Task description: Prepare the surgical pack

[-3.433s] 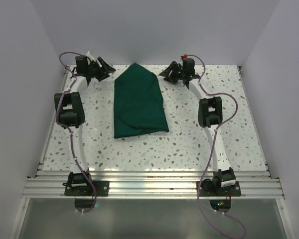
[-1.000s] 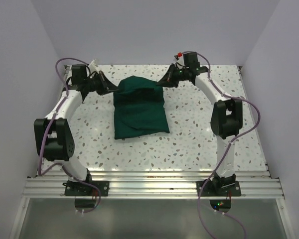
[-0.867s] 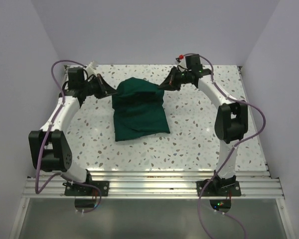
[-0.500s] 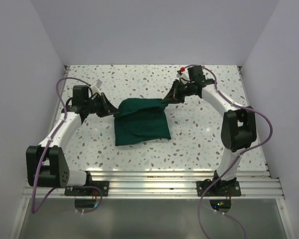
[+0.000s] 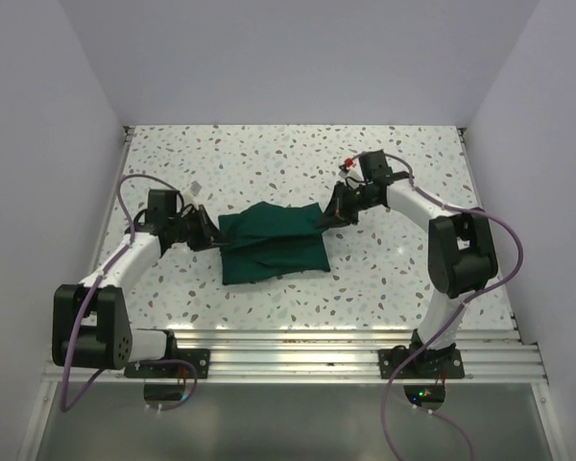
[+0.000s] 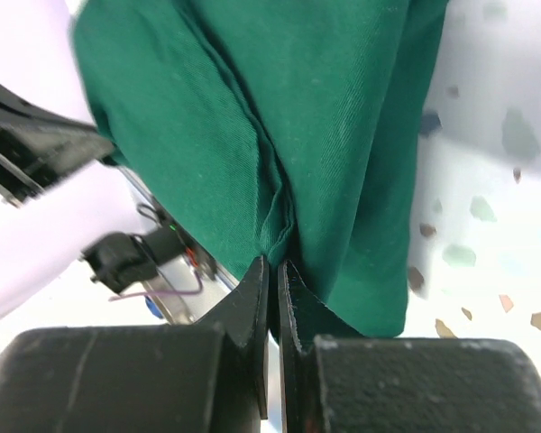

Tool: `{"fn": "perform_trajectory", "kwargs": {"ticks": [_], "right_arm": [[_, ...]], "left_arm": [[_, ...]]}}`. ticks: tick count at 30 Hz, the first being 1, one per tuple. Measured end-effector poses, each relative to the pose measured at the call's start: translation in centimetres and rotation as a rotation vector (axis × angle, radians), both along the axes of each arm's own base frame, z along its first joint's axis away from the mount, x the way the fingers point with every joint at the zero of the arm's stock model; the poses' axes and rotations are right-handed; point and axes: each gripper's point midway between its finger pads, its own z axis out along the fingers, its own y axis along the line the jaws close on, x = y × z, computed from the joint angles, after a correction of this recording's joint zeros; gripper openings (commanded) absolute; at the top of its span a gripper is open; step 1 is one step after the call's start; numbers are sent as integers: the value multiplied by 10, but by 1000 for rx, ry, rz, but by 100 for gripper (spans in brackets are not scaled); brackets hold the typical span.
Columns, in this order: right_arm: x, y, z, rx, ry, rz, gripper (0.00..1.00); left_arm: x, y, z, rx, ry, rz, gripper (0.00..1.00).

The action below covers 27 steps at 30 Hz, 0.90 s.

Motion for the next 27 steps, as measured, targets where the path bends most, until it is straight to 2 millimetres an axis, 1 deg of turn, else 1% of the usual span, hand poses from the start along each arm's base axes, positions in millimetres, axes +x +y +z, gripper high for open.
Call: {"fn": "perform_trajectory", "kwargs": {"ticks": [3, 4, 6, 7, 9, 10, 12, 13, 14, 15, 18, 20, 21, 23, 25, 27], "right_arm": [[-13, -2, -12, -21, 19, 24, 0], [-17, -4, -17, -30, 26, 34, 2], [-23, -7, -25, -50, 43, 47, 5], [-25, -8, -28, -59, 48, 53, 10], [-27, -10, -33, -72, 54, 65, 18], [-29, -11, -34, -79, 58, 71, 24], [-33, -15, -36, -100, 67, 81, 30], [-33, -16, -36, -109, 67, 85, 39], [-33, -17, -35, -116, 64, 88, 45], [-31, -18, -32, -128, 55, 92, 56], [-21, -22, -22, -164, 1, 87, 70], [-8, -24, -10, -189, -65, 72, 75], [0, -24, -1, -191, -102, 64, 79], [17, -20, 18, -186, -175, 50, 80], [33, -12, 34, -170, -238, 48, 81], [54, 4, 49, -136, -297, 62, 82]], "left_arm": [[-4, 0, -8, 1, 22, 0, 3], [-5, 0, -11, 2, 30, 0, 9], [-7, 0, -16, 3, 46, -1, 17], [-9, 1, -19, 5, 54, -2, 25], [-12, 1, -25, 12, 68, -6, 32], [-14, 2, -26, 16, 71, -9, 38], [-14, 3, -27, 23, 69, -14, 44], [-15, 4, -28, 32, 70, -17, 47], [-17, 5, -29, 41, 75, -18, 48], [-17, 6, -29, 50, 78, -18, 48], [-10, 9, -19, 71, 63, -13, 50], [3, 10, -4, 81, 16, -4, 53], [11, 11, 5, 84, -16, 0, 54], [26, 11, 25, 84, -85, 7, 54], [40, 10, 43, 80, -154, 9, 54], [50, 8, 55, 70, -203, 6, 55]]}}
